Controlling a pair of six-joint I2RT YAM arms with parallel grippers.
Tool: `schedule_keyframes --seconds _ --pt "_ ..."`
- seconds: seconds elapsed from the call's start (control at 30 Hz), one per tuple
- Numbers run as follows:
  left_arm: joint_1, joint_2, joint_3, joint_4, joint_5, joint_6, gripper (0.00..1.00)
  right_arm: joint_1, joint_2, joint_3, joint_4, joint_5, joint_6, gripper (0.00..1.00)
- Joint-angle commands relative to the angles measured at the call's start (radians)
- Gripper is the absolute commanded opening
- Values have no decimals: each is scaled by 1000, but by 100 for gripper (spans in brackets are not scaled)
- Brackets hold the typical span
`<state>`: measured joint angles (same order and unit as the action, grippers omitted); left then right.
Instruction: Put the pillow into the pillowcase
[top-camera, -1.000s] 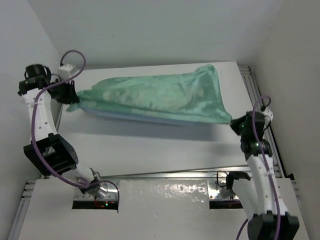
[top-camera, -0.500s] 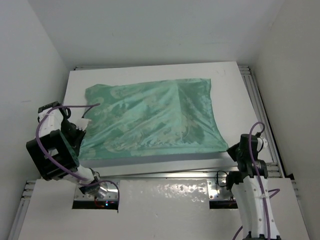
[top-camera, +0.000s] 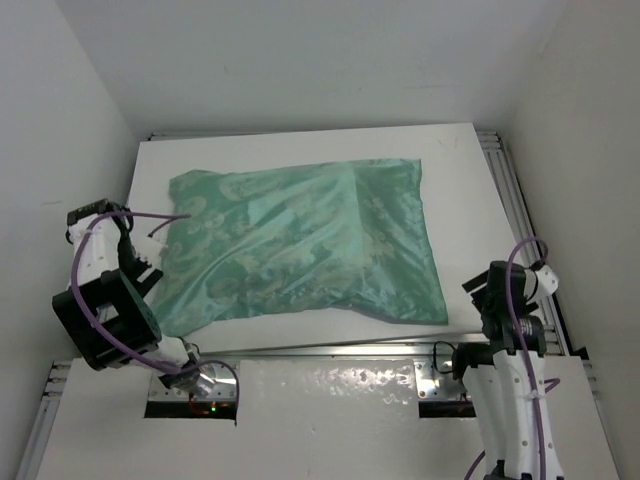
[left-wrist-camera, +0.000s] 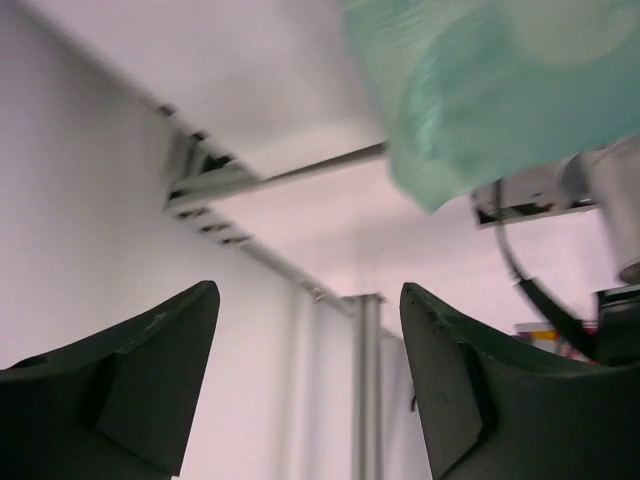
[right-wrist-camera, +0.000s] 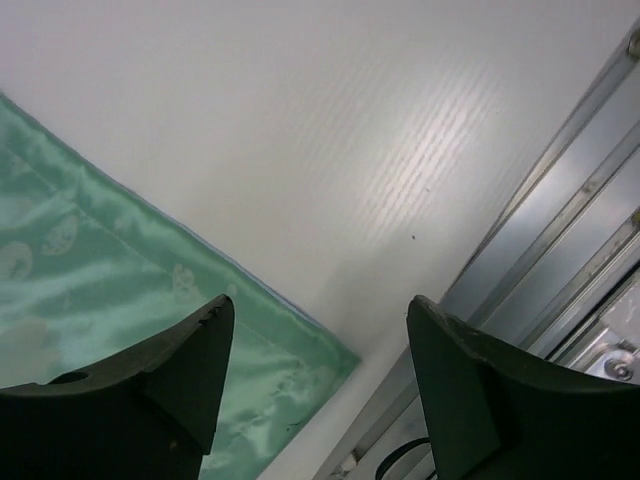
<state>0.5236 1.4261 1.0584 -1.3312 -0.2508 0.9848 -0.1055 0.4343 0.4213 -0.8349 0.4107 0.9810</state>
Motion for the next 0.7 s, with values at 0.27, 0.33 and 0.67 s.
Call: schedule_keyframes --seconds 0.27,0.33,0.67 --pt "-2 295 665 20 614 -185 65 7 266 204 457 -575 -407 69" --pt "-34 368 686 79 746 -305 65 85 386 241 505 -569 -400 69" --pt "-186 499 595 518 716 -632 69 518 794 428 770 -411 -354 74"
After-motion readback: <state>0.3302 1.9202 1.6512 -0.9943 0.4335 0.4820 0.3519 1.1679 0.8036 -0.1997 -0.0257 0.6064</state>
